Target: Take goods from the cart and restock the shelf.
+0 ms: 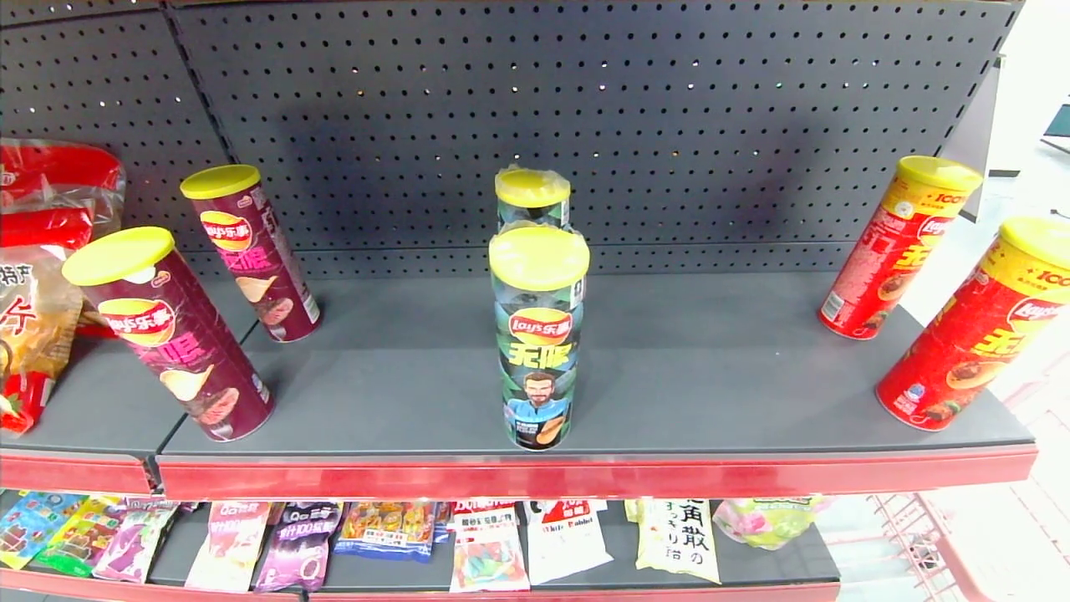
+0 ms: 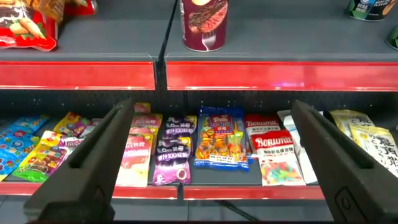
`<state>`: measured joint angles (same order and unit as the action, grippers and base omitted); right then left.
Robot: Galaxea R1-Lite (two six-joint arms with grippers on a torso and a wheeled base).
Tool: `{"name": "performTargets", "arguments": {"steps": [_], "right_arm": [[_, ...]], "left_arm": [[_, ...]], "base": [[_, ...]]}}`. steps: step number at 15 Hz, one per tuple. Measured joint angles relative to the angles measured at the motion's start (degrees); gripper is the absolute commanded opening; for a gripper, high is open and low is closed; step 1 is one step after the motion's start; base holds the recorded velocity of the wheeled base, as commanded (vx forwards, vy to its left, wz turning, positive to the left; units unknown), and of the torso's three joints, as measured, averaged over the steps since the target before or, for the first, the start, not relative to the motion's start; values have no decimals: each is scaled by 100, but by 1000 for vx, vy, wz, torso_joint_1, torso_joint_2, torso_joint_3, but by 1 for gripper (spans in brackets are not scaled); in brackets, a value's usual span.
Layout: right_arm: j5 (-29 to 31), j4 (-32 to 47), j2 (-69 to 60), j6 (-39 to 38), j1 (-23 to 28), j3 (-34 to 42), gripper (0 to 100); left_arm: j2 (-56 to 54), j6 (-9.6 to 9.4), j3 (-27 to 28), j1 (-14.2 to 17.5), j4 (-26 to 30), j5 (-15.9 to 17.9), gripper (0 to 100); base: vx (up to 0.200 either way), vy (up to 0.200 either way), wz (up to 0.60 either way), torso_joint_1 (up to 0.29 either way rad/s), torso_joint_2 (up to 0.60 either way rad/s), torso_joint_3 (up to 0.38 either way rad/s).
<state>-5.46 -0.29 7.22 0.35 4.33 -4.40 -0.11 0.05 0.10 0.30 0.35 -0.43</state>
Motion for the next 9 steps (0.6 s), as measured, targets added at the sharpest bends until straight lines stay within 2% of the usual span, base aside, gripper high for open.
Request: {"name": "performTargets", "arguments": {"steps": [2,5,9], "right_arm": [[-124,22,608,-82,-106,-739,100],[-301,43,2299,7,-488,-1593,100],[18,-33,4164,-447,-1846,-2222,100]], "left_arm": [[0,-2,0,-1,0,0,100],[0,0,0,0,-2,2,100],[0,0,0,0,0,0,100]], "base": [[0,0,0,0,0,0],[0,0,0,0,0,0],[0,0,0,0,0,0]]}}
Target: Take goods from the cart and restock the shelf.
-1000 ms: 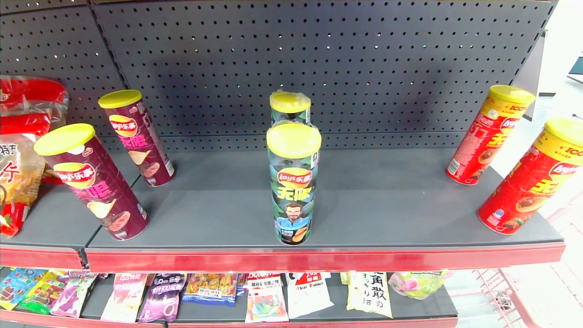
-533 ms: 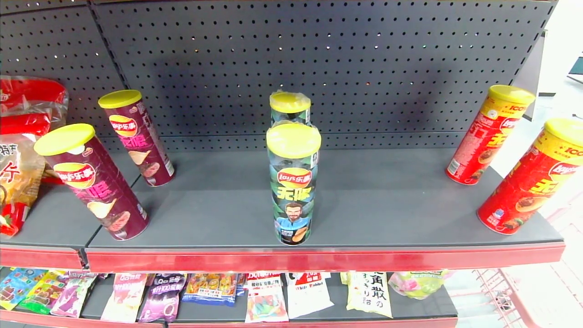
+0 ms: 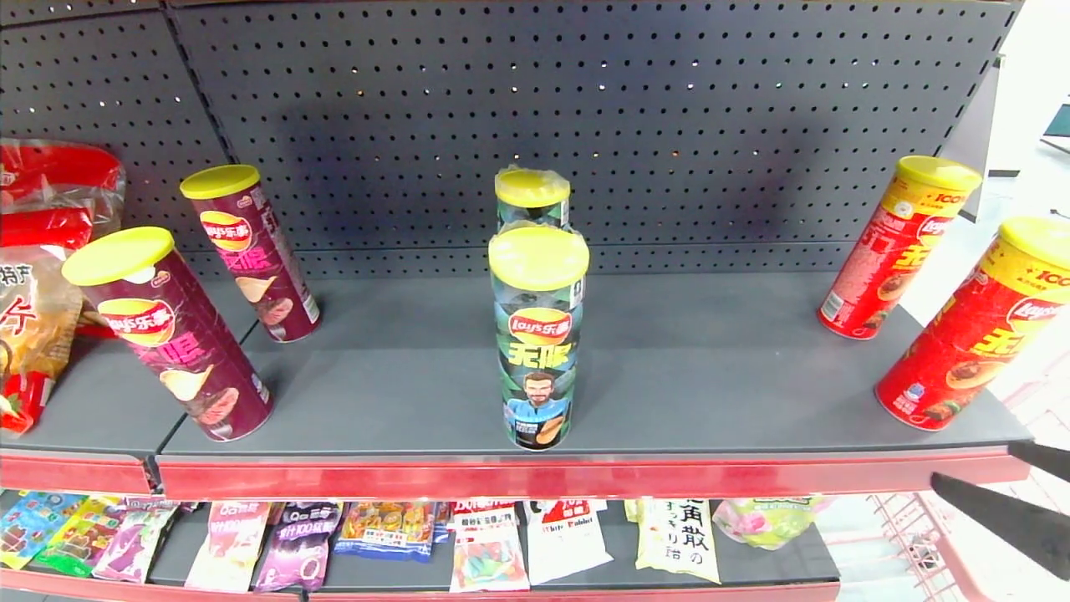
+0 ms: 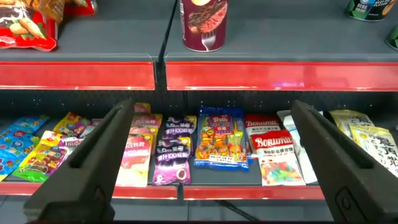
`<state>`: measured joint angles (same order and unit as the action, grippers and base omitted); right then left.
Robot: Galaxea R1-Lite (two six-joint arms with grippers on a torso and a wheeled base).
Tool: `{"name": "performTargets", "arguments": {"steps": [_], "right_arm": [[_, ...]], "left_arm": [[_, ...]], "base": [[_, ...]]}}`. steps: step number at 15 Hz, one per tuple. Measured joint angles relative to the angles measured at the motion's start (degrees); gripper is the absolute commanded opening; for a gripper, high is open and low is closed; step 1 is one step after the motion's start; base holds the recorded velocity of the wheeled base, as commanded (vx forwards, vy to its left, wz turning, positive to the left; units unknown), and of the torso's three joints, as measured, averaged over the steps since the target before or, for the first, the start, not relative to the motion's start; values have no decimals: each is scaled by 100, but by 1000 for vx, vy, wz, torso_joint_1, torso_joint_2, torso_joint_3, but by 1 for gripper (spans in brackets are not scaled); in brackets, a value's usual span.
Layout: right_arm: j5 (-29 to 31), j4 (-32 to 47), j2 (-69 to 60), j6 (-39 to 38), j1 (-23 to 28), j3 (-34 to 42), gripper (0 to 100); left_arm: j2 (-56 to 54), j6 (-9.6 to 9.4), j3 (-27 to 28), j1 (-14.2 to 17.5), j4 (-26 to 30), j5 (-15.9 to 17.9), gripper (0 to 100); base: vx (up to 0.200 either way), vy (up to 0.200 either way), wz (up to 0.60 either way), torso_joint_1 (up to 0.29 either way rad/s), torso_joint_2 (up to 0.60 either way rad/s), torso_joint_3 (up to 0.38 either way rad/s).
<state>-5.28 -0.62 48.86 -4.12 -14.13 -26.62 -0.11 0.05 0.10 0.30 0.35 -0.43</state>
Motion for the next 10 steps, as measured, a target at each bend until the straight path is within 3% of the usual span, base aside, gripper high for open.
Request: {"name": "performTargets", "arguments": {"steps": [10], "right_arm": [[716,-1065,3116,-113,-1698,-1480,100]], "left_arm": [[1,-2,0,5,0,0,100]], "base": [[0,0,0,0,0,0]]}}
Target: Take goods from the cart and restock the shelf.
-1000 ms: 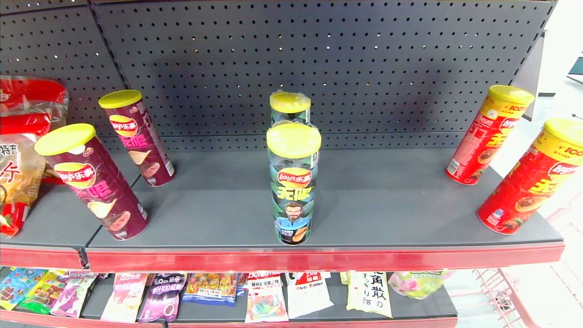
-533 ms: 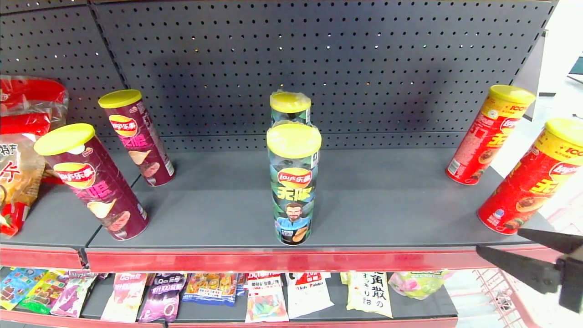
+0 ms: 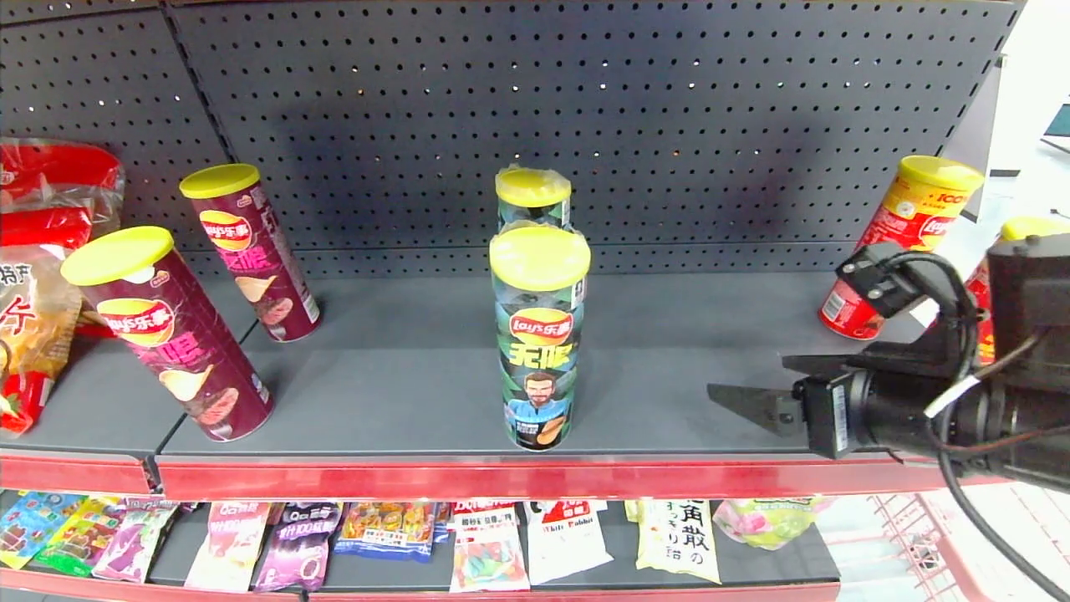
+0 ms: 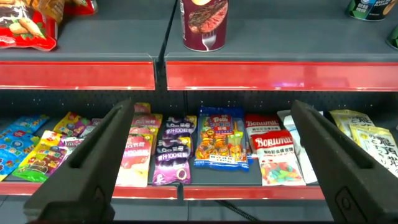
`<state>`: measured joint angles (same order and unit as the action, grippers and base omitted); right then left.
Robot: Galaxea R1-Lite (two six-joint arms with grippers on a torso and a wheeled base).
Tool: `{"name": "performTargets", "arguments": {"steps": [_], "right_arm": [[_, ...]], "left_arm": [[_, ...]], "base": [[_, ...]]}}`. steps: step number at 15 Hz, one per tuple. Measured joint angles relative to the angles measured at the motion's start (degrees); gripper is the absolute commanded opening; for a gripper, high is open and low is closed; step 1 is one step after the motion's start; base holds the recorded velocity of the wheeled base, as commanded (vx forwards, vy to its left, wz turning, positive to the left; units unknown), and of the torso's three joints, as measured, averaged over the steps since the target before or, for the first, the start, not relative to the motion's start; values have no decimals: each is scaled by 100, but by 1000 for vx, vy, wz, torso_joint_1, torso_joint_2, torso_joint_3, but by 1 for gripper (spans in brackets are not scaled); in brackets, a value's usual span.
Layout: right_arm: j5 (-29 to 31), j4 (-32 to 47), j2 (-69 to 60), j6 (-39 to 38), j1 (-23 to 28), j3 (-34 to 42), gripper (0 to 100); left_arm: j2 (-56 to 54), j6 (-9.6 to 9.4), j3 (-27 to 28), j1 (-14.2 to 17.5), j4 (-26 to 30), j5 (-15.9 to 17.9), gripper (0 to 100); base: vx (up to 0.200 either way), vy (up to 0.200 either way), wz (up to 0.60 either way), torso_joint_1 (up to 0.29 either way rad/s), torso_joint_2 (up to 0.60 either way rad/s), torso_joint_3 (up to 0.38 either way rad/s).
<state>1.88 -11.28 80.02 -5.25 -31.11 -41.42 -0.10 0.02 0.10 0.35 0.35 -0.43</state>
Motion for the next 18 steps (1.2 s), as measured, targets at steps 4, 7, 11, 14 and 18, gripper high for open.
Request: {"name": "performTargets", "arguments": {"steps": [4,7,11,14,18], "right_arm": [[124,-191,525,15,-594,-135,100],[617,-284,912,28,-924,-369,100],[674,-366,1297,69,-1007,-468,100],[794,-374,1513,69,-1034,-586,100],[928,-596,1857,83,-1086,-703,100]], "left_arm": [[0,2,0,-5,0,0,100],[2,2,0,-5,0,0,100],[2,2,0,-5,-2,0,100],[2,2,0,-2,-2,0,100],[2,2,0,-2,0,0,100]], "base": [[0,0,0,0,0,0],[0,0,0,0,0,0],[0,0,0,0,0,0],[0,0,0,0,0,0],[0,0,0,0,0,0]]}}
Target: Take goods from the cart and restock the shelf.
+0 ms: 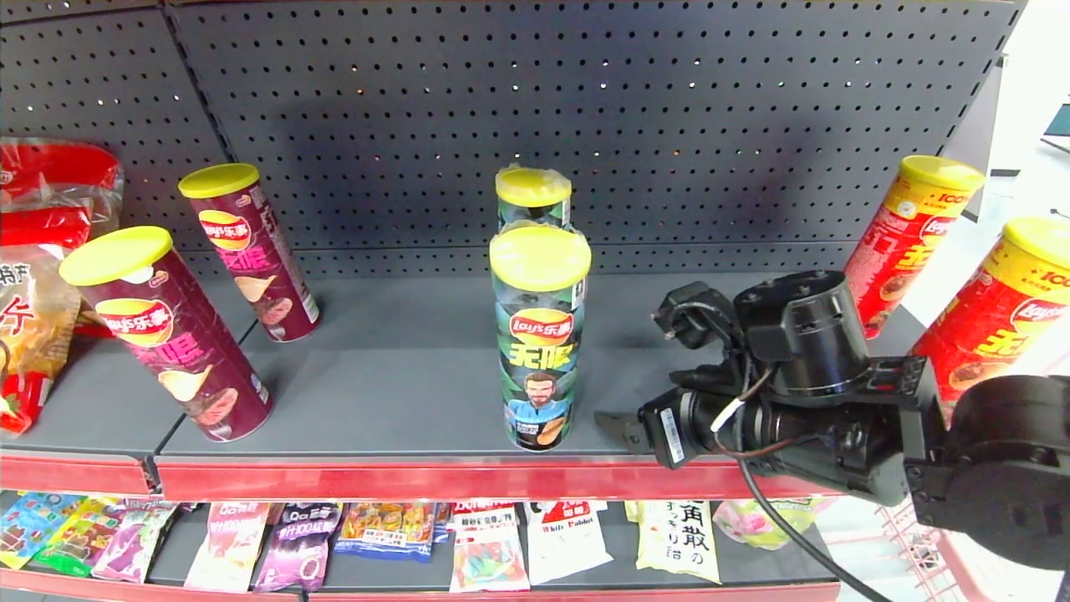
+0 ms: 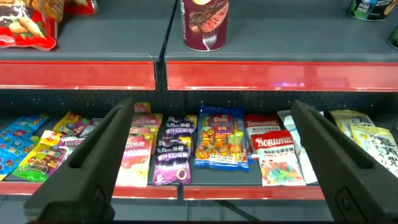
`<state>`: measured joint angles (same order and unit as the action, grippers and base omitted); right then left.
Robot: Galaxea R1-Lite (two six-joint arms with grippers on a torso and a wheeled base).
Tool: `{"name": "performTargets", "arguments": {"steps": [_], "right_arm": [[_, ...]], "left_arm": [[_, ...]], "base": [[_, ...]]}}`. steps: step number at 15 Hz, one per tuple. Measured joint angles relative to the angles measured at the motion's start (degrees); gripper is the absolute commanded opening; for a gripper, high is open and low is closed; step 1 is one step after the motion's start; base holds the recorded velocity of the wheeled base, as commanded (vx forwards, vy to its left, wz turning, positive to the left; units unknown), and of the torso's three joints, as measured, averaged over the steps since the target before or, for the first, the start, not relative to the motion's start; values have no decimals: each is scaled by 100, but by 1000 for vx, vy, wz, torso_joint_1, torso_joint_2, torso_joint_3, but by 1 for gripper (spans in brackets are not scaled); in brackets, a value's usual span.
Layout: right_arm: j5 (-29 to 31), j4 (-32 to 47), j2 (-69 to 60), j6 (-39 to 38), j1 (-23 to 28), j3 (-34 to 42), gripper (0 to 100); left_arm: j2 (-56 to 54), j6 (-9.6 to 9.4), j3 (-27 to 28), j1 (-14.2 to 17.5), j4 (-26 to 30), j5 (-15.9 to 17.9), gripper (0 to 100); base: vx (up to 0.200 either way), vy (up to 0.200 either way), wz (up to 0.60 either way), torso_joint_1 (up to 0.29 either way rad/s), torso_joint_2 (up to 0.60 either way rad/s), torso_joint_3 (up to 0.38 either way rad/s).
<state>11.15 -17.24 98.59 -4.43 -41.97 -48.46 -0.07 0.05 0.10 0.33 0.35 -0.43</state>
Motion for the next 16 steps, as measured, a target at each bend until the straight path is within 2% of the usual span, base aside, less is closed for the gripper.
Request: {"name": "performTargets", "arguments": {"steps": [16], "right_arm": [[83,-16,544,99,-212,-540,100]], "left_arm": [[0,-5,0,0,-2,0,100]], "base": [[0,0,0,0,0,0]]}}
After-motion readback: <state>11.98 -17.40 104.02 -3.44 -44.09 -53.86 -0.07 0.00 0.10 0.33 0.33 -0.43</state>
